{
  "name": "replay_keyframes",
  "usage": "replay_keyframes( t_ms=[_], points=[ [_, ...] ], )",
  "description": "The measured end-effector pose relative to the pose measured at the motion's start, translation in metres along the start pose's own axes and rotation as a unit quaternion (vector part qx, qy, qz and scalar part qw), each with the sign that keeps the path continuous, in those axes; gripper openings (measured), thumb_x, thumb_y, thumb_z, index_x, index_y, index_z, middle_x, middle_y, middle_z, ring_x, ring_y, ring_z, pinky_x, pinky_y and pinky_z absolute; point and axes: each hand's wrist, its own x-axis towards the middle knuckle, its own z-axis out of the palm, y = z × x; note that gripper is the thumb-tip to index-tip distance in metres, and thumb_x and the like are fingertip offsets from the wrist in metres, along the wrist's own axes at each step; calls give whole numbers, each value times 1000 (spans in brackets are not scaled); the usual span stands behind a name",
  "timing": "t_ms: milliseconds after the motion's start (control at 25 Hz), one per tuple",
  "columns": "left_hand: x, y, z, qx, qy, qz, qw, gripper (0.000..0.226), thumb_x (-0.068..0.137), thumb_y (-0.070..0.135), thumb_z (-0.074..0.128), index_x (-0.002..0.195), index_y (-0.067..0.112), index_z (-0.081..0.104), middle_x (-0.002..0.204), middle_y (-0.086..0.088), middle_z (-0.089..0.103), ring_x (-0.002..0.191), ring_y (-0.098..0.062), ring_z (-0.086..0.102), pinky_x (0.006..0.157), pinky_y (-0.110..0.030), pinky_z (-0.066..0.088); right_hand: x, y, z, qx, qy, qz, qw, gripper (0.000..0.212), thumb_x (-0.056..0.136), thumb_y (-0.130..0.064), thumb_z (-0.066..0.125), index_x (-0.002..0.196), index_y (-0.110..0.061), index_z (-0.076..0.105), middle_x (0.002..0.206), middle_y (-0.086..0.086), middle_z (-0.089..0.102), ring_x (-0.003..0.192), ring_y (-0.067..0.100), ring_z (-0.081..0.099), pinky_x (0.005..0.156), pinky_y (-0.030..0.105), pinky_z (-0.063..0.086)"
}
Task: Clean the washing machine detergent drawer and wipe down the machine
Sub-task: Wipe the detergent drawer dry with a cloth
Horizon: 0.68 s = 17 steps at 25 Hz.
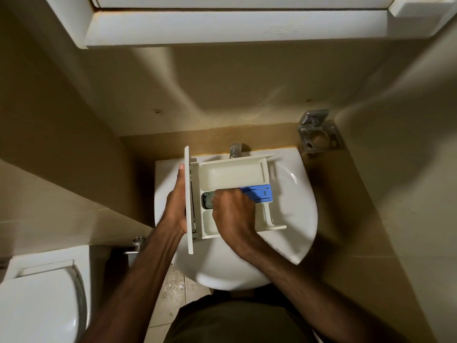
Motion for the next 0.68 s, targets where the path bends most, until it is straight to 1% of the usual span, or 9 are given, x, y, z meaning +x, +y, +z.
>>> replay_keyframes(
  t_ms=[160, 280, 320, 360, 440, 480, 560, 600, 680],
  points=[
    [8, 1, -7, 11, 29, 15, 999, 84, 75, 90, 59, 119, 20, 78, 130, -26, 68, 119, -46, 66, 105, -63, 52, 4, 7, 6, 156, 11, 20, 987, 18, 97, -26, 69, 82, -17, 70, 77, 4, 73, 74, 25, 67, 58, 31, 43],
    [6, 0, -4, 4, 36, 7, 999, 86, 68, 92, 64, 116, 22, 79, 127, -23, 71, 118, -46, 68, 101, -64, 54, 3, 12, -8, -76, 8, -17, 997, 22, 68, -13, 87, 66, -19, 67, 59, 2, 68, 52, 23, 66, 46, 24, 24],
    [4, 0, -2, -5, 30, 5, 1000, 85, 69, 91, 64, 117, 23, 79, 128, -22, 71, 118, -45, 68, 101, -63, 54, 2, 13, -15, -146, -1, -13, 989, 23, 66, -7, 86, 69, -21, 68, 62, 0, 69, 52, 20, 67, 45, 23, 22],
    [4, 0, -3, -12, 26, 8, 1000, 83, 70, 90, 65, 118, 23, 79, 129, -22, 70, 119, -45, 67, 101, -63, 54, 2, 13, -18, -178, -24, -31, 983, 21, 76, -2, 79, 82, -20, 70, 73, 1, 73, 63, 19, 71, 46, 24, 26],
    [1, 3, -1, -19, 25, 8, 999, 79, 70, 88, 64, 114, 25, 80, 129, -23, 69, 117, -44, 68, 98, -61, 57, 5, 15, -12, -175, -52, -47, 982, 24, 91, 4, 61, 106, -14, 66, 96, 6, 76, 85, 24, 74, 55, 30, 38],
    [0, 3, 1, -20, 17, 3, 1000, 77, 73, 87, 61, 114, 25, 80, 129, -21, 70, 115, -42, 70, 94, -56, 60, 5, 13, -10, -147, -52, -34, 987, 23, 95, 2, 57, 113, -11, 63, 101, 7, 75, 88, 25, 74, 58, 32, 39],
    [-3, 4, 4, -22, -7, -9, 1000, 72, 84, 83, 51, 122, 26, 76, 123, -16, 74, 104, -33, 76, 82, -45, 64, 0, 10, 0, -81, -1, 2, 997, 22, 103, -13, 51, 124, -7, 54, 102, 8, 75, 89, 26, 74, 59, 33, 38],
    [-3, 2, 4, -19, -10, -10, 1000, 72, 87, 82, 49, 124, 26, 74, 120, -14, 75, 101, -31, 76, 80, -43, 65, -4, 7, 5, -29, 17, 26, 999, 29, 106, -24, 49, 129, -6, 49, 102, 9, 75, 90, 27, 74, 61, 34, 40],
    [-1, -3, 4, -14, -3, -19, 1000, 77, 82, 86, 55, 125, 24, 74, 120, -17, 73, 101, -32, 75, 90, -46, 62, -10, 6, 16, 66, 4, 68, 996, 45, 106, -41, 52, 133, -5, 45, 106, 9, 74, 97, 29, 72, 68, 36, 46]
  ],
)
